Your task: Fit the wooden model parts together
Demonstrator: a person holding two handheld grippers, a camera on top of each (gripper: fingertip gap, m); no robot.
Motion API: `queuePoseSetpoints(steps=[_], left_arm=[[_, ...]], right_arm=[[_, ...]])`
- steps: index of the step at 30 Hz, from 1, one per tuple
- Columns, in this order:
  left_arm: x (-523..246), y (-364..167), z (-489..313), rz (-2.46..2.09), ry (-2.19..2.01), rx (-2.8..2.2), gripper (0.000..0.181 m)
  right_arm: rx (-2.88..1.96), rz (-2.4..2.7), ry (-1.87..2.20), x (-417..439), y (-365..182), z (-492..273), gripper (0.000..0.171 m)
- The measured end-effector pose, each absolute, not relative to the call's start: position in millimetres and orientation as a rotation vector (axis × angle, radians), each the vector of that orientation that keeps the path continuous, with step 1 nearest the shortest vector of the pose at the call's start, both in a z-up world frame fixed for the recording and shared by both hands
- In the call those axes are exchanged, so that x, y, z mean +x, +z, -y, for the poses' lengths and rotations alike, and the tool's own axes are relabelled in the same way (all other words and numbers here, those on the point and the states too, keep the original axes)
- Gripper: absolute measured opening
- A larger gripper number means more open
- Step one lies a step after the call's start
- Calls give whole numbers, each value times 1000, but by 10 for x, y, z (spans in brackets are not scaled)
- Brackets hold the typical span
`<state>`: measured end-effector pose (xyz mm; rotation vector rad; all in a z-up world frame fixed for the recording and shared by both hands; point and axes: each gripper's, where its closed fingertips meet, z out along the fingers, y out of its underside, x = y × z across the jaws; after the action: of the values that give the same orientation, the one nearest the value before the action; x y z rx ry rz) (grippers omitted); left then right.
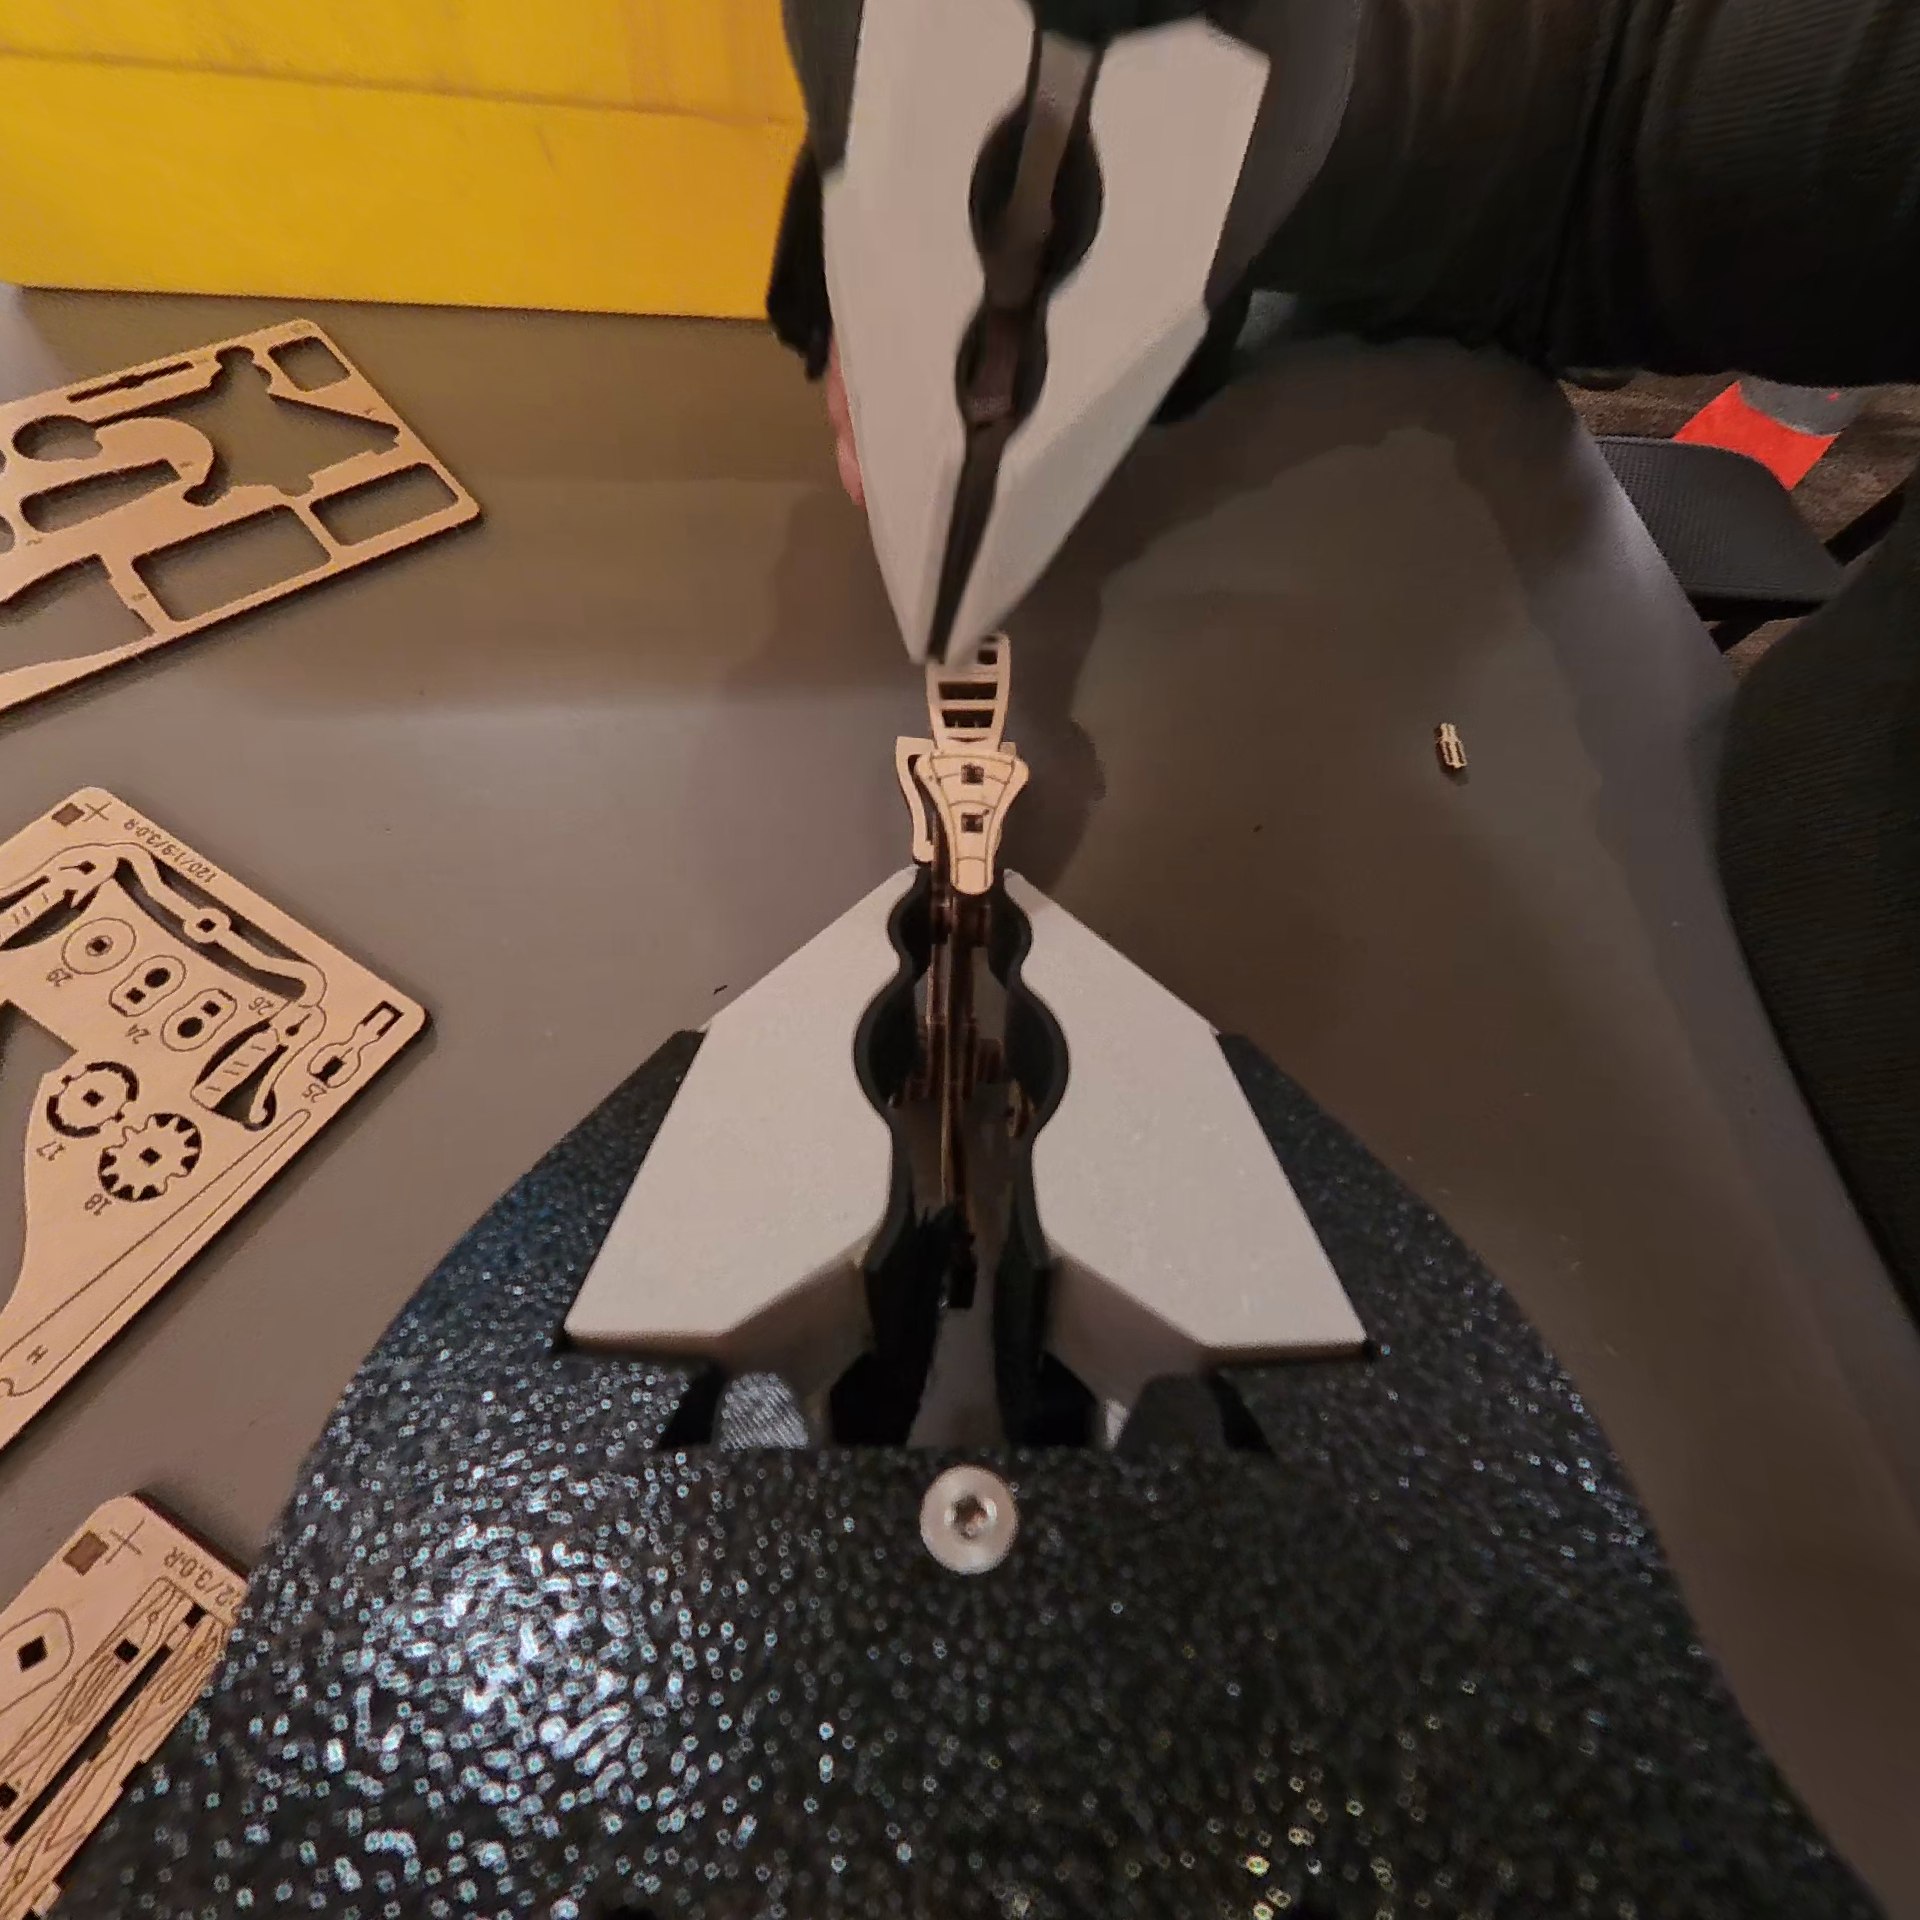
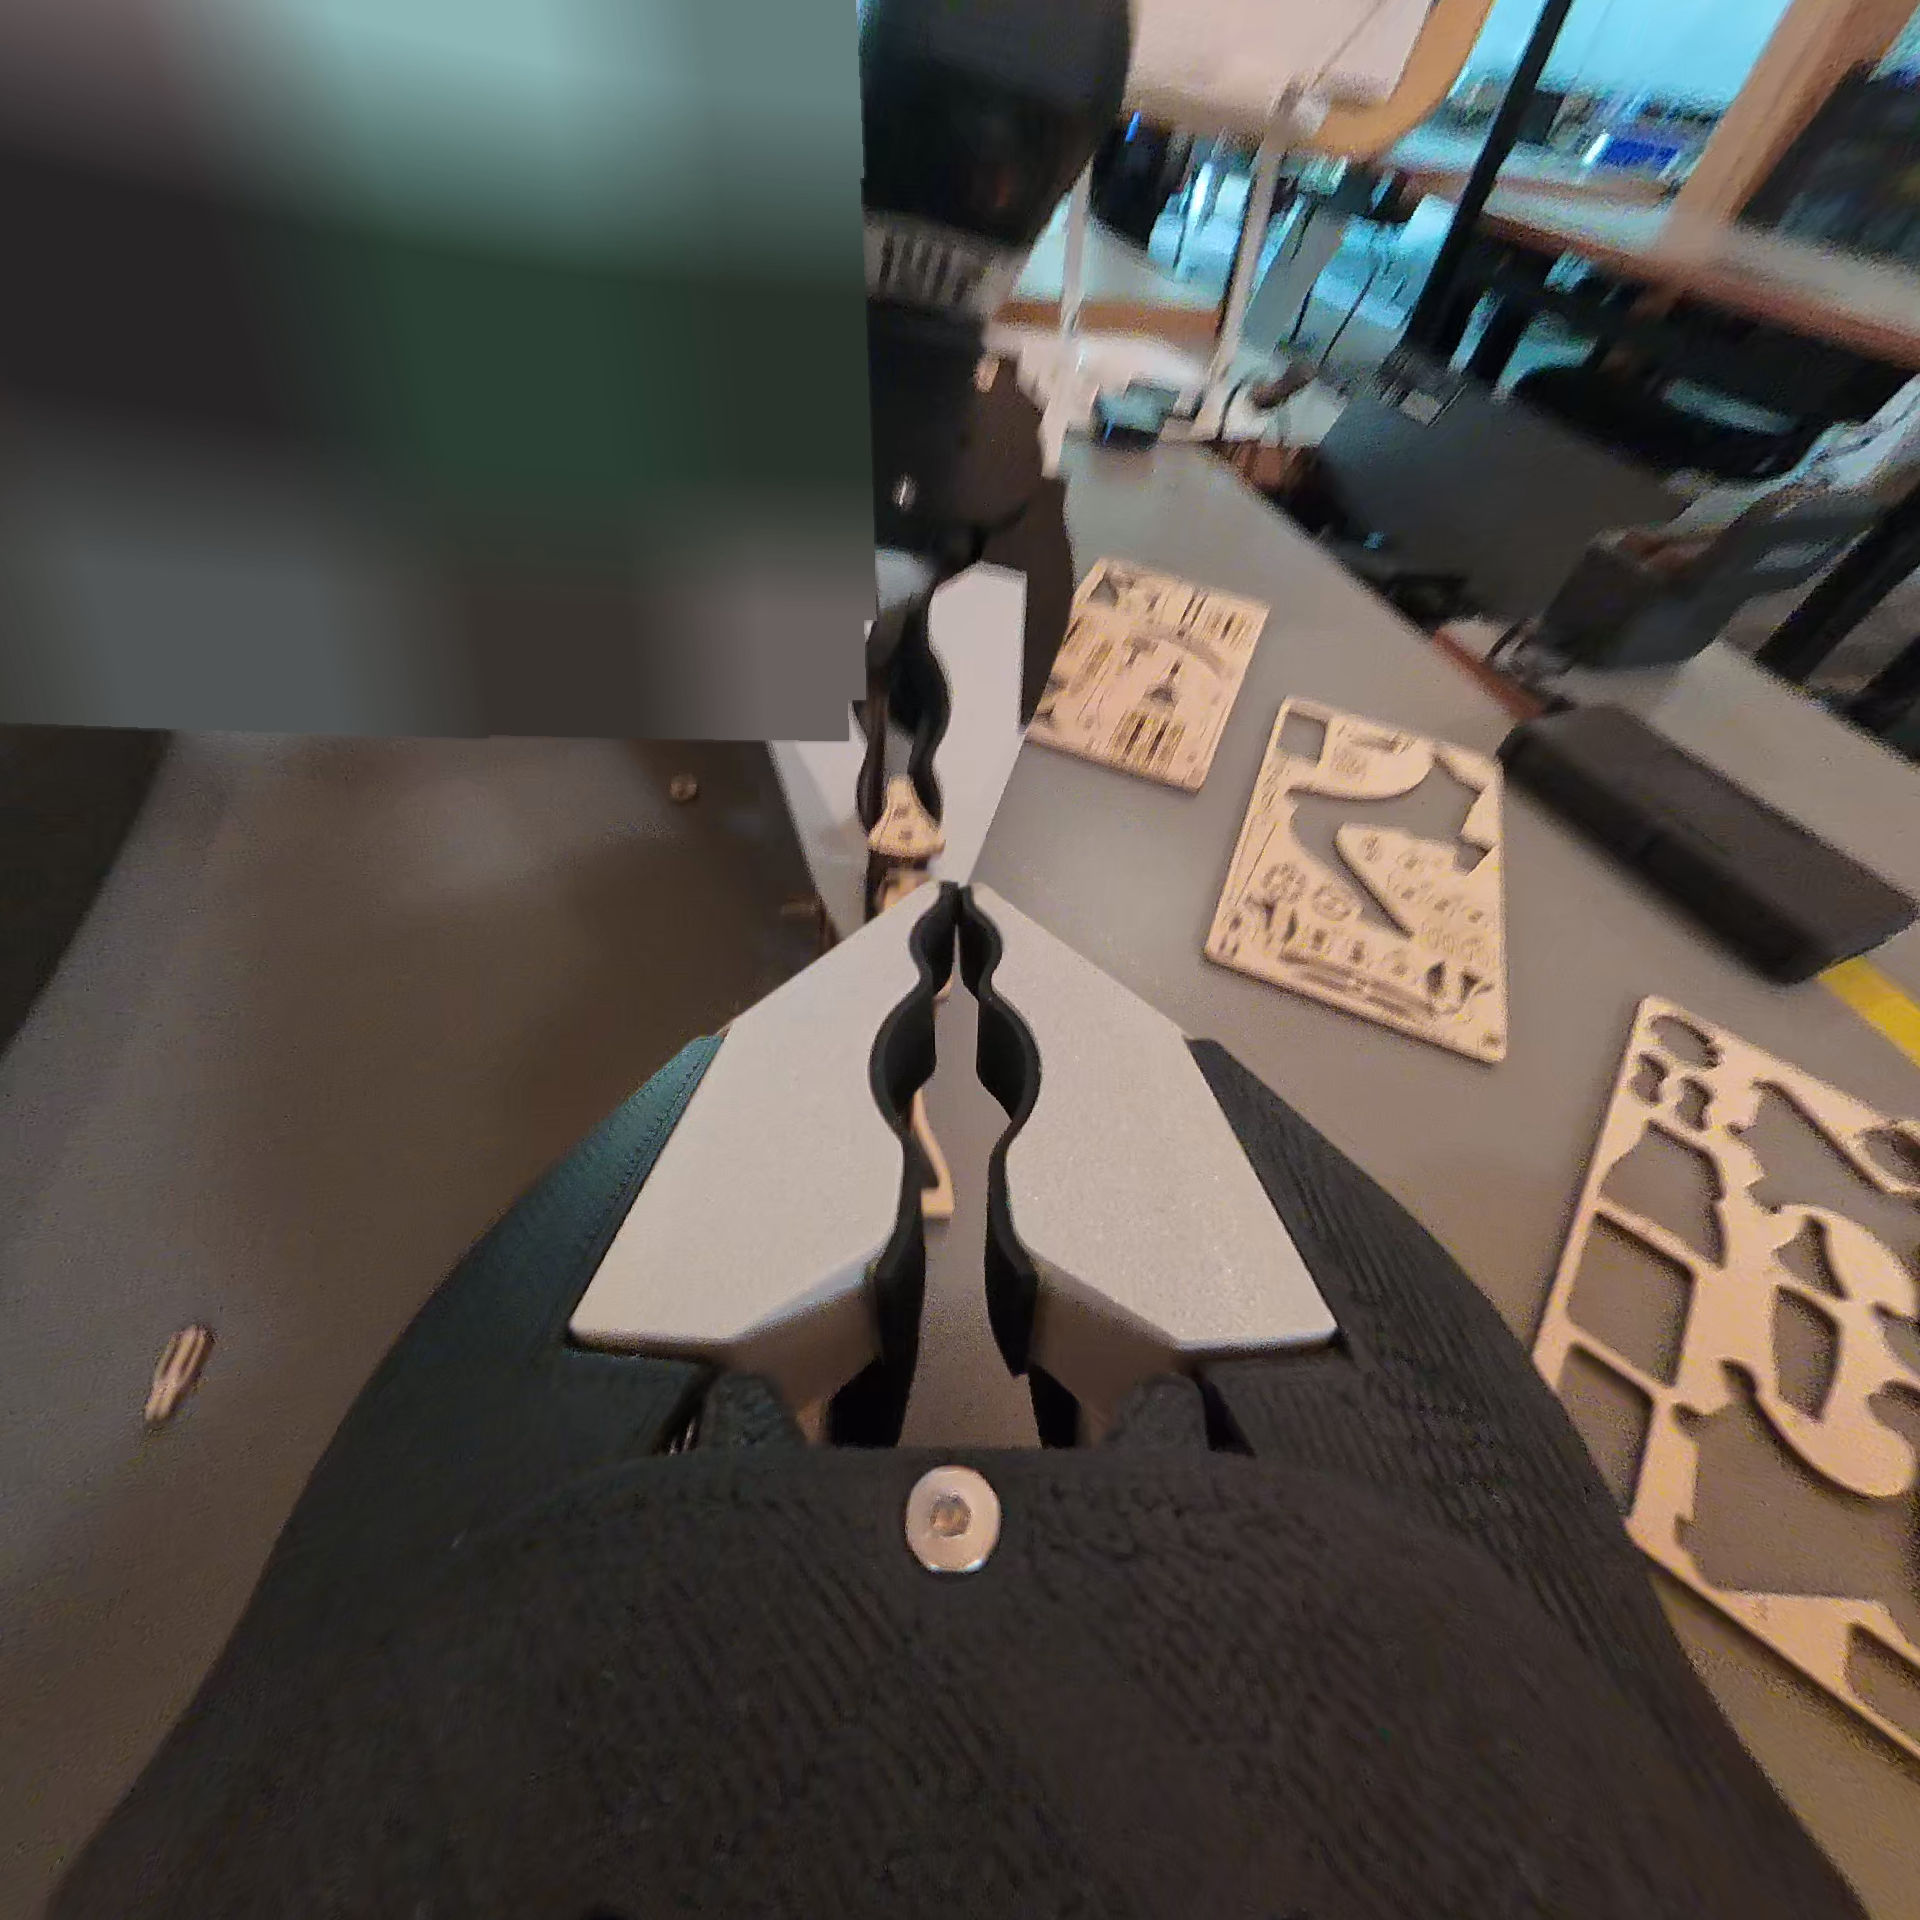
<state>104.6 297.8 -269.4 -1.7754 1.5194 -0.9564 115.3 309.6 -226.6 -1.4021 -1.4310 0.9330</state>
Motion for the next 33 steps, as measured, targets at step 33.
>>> queuePoseSetpoints(steps=[33], left_arm=[[1051, -2695, -2980, -1513, -966, -1774, 8]], right_arm=[[-1265, 1300, 964, 1121, -2014, -3121, 0]])
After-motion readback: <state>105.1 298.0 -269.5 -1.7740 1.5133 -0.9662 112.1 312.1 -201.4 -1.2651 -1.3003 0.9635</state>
